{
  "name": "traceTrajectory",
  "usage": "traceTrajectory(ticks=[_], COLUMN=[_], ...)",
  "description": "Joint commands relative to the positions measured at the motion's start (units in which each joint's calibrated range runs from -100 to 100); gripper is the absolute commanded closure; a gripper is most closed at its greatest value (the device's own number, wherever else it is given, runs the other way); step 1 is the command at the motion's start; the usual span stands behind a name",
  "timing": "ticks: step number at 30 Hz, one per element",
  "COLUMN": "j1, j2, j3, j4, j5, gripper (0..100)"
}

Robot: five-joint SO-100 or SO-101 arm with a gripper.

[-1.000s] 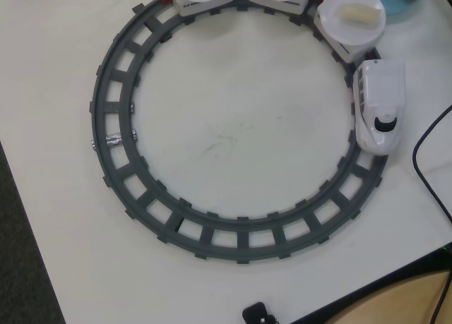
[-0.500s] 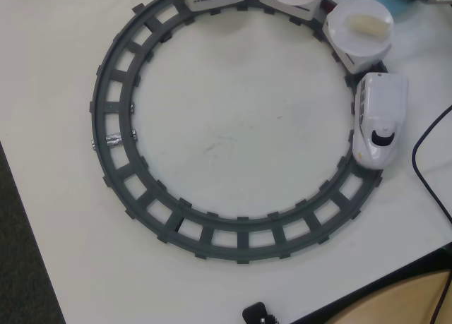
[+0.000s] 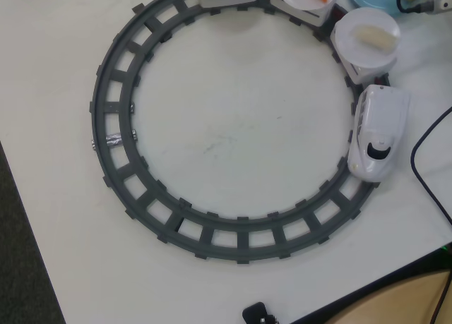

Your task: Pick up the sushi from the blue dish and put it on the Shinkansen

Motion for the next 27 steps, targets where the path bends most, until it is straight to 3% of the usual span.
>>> traceTrajectory(ticks=[1,27], j1=[0.72,1.95], j2=[0.73,6.74], j3=[-0.75,-6.23], j4=[-0.28,-4.05], j5=[1.11,3.26], gripper=[67,67])
